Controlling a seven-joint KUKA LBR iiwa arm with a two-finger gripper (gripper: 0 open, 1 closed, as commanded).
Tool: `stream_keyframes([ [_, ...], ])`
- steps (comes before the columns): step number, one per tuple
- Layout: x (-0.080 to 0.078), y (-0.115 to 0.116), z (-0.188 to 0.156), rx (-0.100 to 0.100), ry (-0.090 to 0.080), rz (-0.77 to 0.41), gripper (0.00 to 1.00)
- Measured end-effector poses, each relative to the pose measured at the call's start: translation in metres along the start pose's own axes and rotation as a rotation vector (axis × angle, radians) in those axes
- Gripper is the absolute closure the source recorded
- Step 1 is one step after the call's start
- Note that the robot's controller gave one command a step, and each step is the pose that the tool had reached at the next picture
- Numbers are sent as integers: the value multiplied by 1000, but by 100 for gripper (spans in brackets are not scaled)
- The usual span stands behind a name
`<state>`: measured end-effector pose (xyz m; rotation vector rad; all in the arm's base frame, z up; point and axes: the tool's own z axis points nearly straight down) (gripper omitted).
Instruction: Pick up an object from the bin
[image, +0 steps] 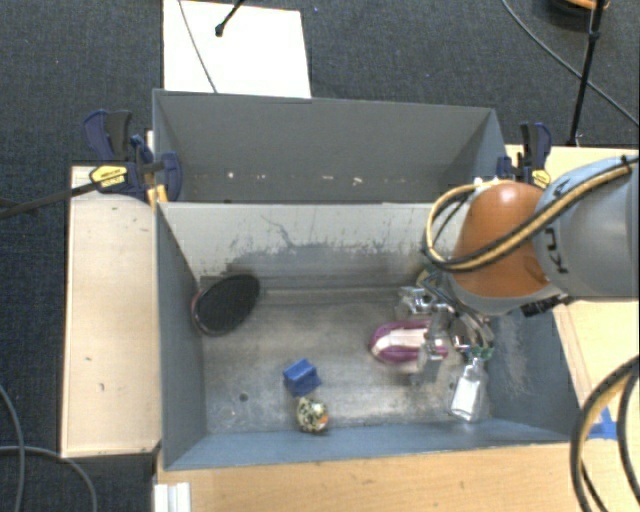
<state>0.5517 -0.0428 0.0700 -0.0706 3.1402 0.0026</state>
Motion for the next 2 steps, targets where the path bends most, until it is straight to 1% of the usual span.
stream_keyframes([
  [1,0,-1,0,2,-1,-5,100],
  [2,-29,-61,-164,6,-10,-125,100],
])
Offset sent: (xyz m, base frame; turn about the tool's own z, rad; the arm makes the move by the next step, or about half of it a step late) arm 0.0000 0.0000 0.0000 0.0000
